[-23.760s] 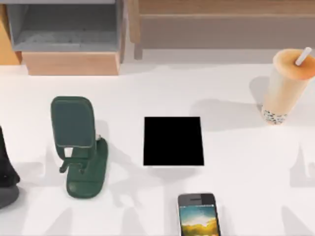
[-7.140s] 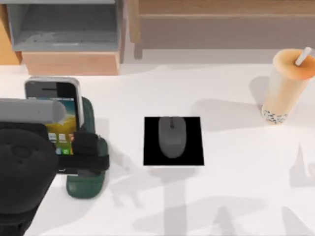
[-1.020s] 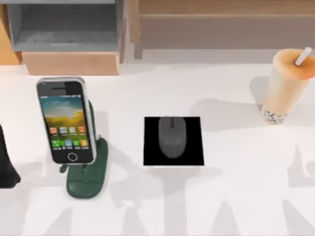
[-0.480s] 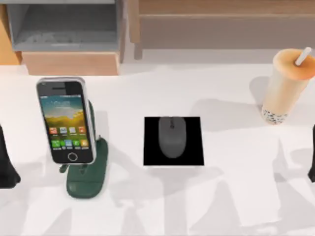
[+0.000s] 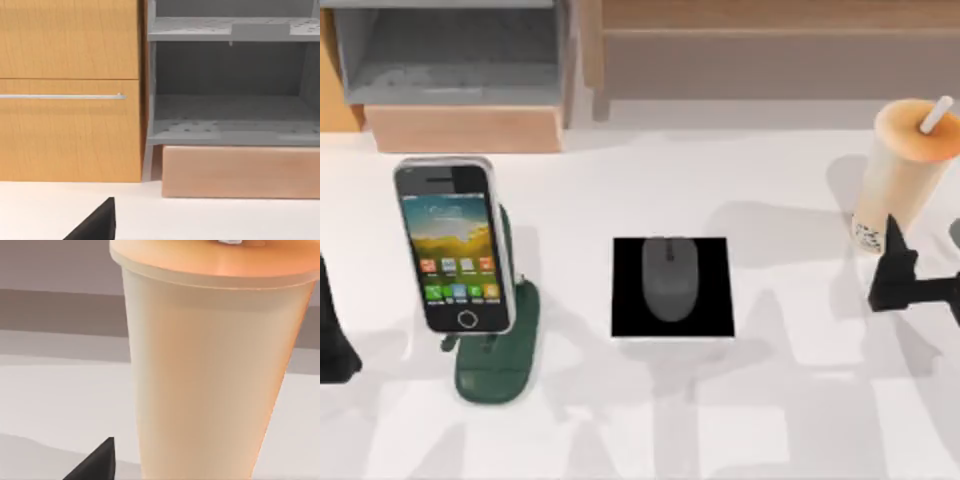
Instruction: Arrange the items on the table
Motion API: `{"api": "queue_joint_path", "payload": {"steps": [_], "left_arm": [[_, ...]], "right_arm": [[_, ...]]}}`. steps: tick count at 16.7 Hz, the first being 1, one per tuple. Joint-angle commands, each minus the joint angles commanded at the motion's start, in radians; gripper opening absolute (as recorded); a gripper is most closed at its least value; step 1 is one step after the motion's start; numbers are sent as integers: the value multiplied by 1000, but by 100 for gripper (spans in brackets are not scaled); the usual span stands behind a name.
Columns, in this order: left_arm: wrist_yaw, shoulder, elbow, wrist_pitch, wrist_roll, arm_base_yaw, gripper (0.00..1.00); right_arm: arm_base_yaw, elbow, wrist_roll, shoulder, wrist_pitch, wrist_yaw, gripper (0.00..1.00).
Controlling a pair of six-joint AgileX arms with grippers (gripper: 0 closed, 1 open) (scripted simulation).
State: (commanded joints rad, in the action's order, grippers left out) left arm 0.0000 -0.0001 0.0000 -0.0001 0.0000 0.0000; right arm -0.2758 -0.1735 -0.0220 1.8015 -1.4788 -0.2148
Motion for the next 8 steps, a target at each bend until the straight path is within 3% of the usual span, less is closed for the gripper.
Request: {"api": "queue_joint_path", "payload": {"steps": [5, 8], "left_arm": [[0, 0, 0, 0, 0, 0, 100], [0, 0, 0, 0, 0, 0, 100]], "right_arm": [[-65, -176, 16, 263, -210, -150, 100], [-73, -204, 19, 293, -235, -174, 100]]}}
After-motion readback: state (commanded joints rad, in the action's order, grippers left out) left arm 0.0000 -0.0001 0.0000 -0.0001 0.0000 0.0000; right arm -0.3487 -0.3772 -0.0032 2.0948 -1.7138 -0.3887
